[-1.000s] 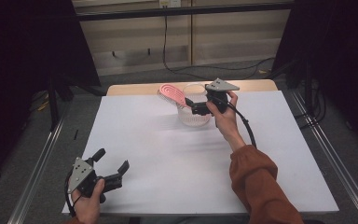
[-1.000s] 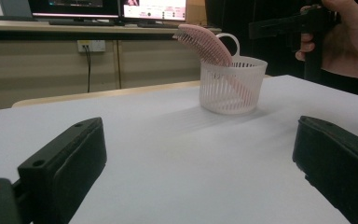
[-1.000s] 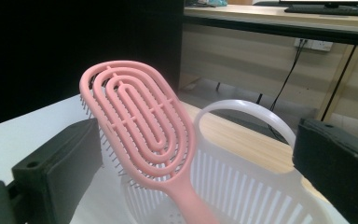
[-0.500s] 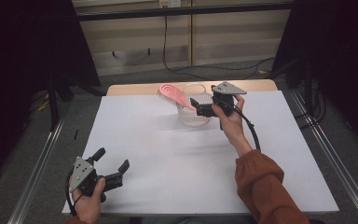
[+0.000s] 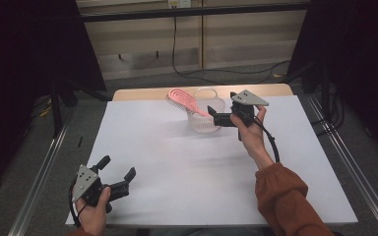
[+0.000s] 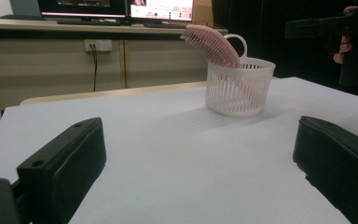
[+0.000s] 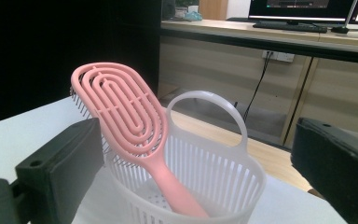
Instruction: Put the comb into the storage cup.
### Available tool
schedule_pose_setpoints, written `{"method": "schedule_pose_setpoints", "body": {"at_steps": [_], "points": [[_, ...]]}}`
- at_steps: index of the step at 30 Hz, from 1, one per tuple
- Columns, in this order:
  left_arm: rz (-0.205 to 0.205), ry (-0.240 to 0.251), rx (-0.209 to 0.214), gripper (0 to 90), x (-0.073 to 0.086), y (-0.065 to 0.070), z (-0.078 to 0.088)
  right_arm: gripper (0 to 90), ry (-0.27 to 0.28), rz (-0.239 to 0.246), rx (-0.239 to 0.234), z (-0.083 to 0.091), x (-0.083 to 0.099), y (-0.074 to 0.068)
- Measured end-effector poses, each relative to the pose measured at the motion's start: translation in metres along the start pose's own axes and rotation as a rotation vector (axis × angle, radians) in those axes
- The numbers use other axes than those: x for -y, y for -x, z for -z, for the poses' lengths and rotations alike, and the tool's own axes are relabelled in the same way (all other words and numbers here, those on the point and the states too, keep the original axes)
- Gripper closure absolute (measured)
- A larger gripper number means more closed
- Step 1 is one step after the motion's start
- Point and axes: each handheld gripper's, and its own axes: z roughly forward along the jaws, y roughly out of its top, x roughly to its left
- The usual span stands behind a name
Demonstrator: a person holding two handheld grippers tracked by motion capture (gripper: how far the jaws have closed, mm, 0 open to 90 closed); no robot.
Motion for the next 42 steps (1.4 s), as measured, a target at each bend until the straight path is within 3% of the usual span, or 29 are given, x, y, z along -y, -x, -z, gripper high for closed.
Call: {"method": "schedule_pose_setpoints", "body": {"at_steps": [9,19,26,30,42], "points": [[0.004,0.004,0.003,2.6,-0.001,-0.001,0.004,0.9,0.006,-0.015,0.025,0.013,0.006,0.005],[0.005,0.006,0.0,2.6,-0.001,-0.001,0.006,0.9,0.013,0.013,0.054,0.03,0.008,0.003],[0.012,0.01,0.009,2.6,-0.001,0.0,0.006,0.8,0.006,-0.01,0.055,0.046,0.012,0.006],[0.011,0.011,0.006,2.6,-0.001,0.001,0.005,0.9,0.004,0.002,0.077,0.053,0.016,0.008],[0.013,0.022,-0.015,2.6,-0.001,-0.002,0.009,1.2,0.059,-0.01,0.107,0.089,0.026,0.01]]}}
